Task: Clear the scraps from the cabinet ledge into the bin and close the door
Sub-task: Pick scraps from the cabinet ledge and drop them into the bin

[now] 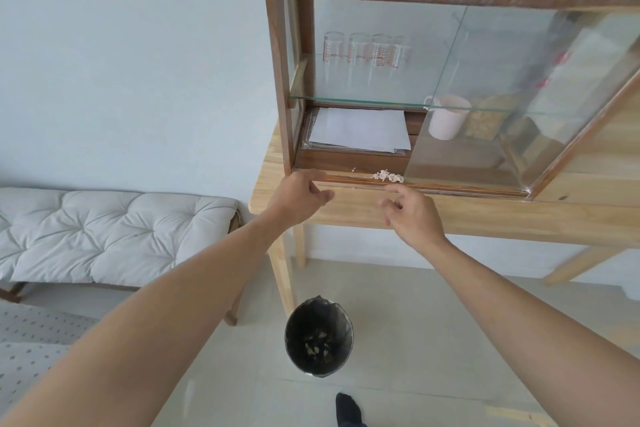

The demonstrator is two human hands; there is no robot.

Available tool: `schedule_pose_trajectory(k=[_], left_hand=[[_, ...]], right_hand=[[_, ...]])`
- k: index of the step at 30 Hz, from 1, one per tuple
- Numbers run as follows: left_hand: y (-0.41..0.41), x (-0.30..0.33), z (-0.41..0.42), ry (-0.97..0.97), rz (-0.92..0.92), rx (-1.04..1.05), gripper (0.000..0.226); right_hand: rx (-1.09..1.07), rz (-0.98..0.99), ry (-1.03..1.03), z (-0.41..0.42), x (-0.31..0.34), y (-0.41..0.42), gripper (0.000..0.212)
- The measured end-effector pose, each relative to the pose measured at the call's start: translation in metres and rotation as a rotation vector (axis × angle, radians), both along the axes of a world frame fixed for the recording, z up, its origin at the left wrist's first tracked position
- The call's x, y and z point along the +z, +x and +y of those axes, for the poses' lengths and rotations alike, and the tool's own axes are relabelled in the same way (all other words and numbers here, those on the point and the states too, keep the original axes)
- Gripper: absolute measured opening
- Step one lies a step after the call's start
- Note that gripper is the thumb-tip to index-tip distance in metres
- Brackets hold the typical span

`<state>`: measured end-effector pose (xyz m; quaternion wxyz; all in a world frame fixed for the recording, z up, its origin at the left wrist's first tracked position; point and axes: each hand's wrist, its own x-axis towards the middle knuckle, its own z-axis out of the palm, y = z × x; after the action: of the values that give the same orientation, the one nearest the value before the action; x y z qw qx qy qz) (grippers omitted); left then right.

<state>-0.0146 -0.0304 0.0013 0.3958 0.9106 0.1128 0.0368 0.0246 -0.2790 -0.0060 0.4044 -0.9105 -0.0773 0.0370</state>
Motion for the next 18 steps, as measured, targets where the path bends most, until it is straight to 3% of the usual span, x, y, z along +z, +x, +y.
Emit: schedule_pose_trajectory(k=[5,14,18], left_hand=[[0.035,-0.002,-0.016,-0.007,0.028,-0.033,0.052],[0.091,-0.017,-0.075,-0.056,0.073,-0.088,0.056],[0.103,-0.024,-0.087,-0.051,0.076,-0.036,0.04]], right_hand=[[-0.025,-0.015,-0.072,-0.004,0.004,0.033,0.035],[0.028,-0.106,-0.431,-0.006,-0.006,0.073,0.05],[0.031,-0.2,-0.554,-0.007,-0.016,0.078,0.04]])
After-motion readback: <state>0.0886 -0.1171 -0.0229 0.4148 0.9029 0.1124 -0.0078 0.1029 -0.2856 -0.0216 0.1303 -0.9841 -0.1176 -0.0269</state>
